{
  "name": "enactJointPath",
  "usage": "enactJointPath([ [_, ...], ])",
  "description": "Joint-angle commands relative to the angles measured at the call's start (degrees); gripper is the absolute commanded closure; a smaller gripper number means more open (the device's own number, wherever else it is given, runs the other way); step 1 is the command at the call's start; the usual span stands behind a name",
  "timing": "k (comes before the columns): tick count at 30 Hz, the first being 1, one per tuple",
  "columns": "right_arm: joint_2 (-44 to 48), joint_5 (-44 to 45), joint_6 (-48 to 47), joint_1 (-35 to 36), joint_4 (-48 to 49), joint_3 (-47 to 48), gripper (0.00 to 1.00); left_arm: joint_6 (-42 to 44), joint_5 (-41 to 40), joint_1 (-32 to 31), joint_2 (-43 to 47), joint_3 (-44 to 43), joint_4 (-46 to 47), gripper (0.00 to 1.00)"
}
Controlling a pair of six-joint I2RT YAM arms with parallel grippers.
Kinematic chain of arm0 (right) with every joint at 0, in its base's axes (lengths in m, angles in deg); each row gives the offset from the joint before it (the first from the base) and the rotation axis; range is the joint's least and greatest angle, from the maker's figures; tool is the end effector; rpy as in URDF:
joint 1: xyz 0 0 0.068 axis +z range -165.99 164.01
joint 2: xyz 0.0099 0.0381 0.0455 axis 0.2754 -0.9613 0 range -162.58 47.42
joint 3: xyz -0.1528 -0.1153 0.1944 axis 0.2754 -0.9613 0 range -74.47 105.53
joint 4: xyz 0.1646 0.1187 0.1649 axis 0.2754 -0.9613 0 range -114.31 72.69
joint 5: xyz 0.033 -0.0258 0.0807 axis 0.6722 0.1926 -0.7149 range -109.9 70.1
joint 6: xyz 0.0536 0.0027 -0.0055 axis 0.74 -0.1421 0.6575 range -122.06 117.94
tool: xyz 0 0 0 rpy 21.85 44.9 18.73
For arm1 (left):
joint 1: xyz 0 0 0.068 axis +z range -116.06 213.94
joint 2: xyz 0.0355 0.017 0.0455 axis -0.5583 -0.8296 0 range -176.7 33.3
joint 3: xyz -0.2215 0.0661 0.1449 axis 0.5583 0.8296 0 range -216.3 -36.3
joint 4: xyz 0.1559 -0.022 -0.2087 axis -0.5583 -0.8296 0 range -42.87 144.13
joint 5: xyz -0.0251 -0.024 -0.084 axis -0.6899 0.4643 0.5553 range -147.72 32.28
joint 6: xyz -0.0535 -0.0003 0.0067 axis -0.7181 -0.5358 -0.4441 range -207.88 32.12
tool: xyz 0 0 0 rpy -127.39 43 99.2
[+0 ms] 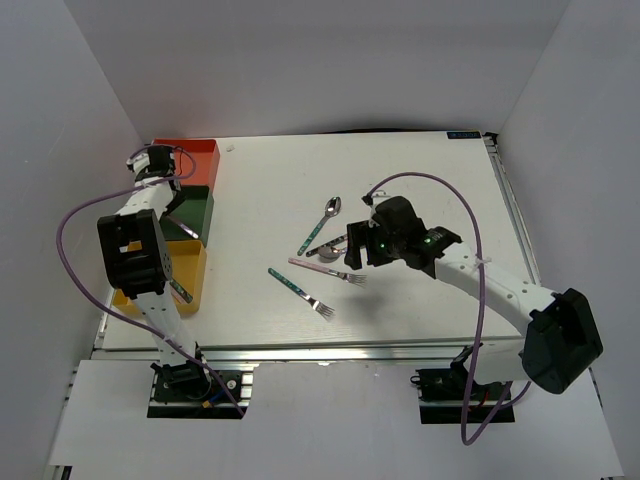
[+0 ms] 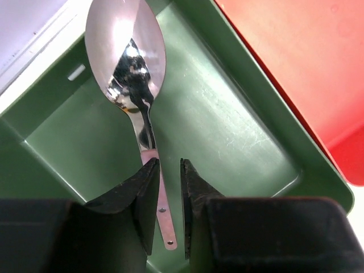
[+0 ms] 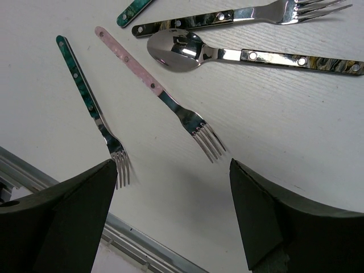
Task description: Sort the eating utensils into containers
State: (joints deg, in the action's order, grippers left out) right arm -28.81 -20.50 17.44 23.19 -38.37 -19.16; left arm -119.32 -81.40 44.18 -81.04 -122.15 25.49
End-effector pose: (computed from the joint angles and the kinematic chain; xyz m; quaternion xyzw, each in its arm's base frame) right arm 0.2238 0.1829 0.2652 -0.1581 0.8997 0.2036 0.3524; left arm 0.4211 0.0905 0.2004 -0.3883 0.8566 0.1425 0.3084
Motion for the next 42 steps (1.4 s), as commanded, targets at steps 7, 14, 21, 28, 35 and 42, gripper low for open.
enactJointPath([
  [7, 2.40, -0.10, -0.17, 0.20, -0.30, 0.24, 0.15, -0.20, -1.54, -0.66, 5.26, 1.81, -0.02, 0.46],
  [14, 1.52, -1.07, -0.08, 0.20, 0.14, 0.59, 0.15, 0.06, -4.35, -0.84, 6.24, 0.68, -1.33, 0.41],
  [21, 0.55, -0.89, -0.96, 0.28, -1.35, 2.08, 0.15, -0.29, -3.04, 0.74, -0.43, -3.88, -1.93, 0.50],
  [28, -0.32, -1.59, -0.96, 0.20, -1.79, 2.87, 0.15, -0.20, -3.56, 0.83, -2.81, -4.77, -1.76, 0.58],
  [35, -1.38, -2.48, -0.61, 0.28, -1.44, 3.40, 0.15, 0.15, -2.60, 0.92, -2.81, -3.19, -0.62, 0.64],
  [42, -0.94, -2.04, -0.79, 0.20, -1.70, 3.31, 0.15, 0.50, 1.27, 0.92, -3.61, -1.17, 1.57, 0.80],
])
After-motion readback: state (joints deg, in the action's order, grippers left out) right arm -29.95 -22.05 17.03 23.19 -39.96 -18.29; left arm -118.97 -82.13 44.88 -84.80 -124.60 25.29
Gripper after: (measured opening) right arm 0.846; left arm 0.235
